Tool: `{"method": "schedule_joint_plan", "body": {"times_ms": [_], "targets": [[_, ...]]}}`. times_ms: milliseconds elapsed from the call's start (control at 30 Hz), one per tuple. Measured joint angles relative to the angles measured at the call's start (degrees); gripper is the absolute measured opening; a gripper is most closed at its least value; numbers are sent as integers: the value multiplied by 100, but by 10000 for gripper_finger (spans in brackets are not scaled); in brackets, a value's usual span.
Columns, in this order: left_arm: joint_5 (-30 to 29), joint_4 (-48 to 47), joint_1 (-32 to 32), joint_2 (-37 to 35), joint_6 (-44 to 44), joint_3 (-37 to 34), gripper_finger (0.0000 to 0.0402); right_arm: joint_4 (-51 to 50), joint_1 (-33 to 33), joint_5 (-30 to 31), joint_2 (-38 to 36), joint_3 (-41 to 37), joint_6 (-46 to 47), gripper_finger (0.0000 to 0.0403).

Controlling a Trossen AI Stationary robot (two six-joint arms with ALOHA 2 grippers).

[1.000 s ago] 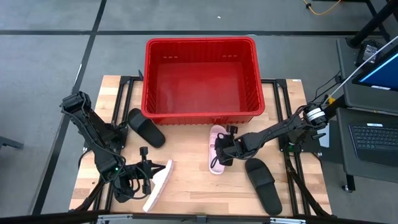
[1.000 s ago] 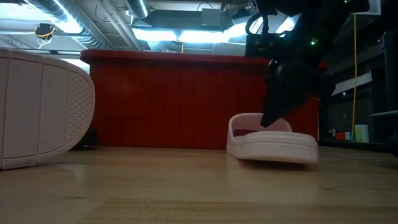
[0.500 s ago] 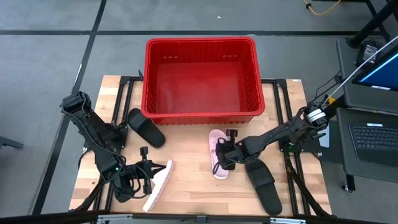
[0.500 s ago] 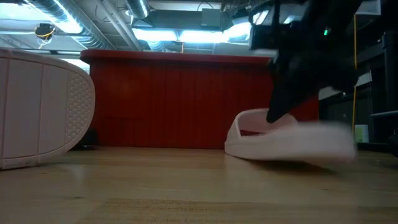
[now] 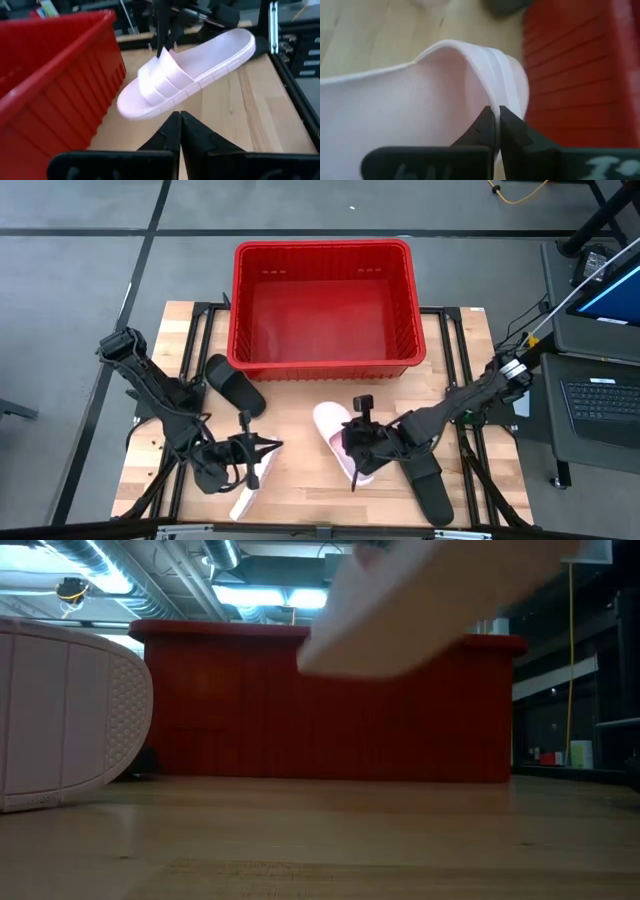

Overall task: Pick and place slides into bin
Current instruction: Put the top pink slide into the red bin

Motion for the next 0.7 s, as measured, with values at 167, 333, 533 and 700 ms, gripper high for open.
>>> {"method": "schedule_joint_plan", "body": {"times_ms": [167, 333, 533, 700], "targets": [[-86, 903, 120, -13, 1380, 8, 2, -307, 199, 1323, -3, 650, -93, 12], [-565, 1306, 185, -17, 2420, 322, 1, -1069, 210, 1991, -11, 1321, -41, 12], [-1676, 1300, 230, -49, 3208, 830, 1, -2742, -97, 2337, -11, 2251, 517, 12], [-1585, 1302, 362, -437, 3814, 1032, 2, -3808, -548, 2372, -20, 2883, 813, 12]]}}
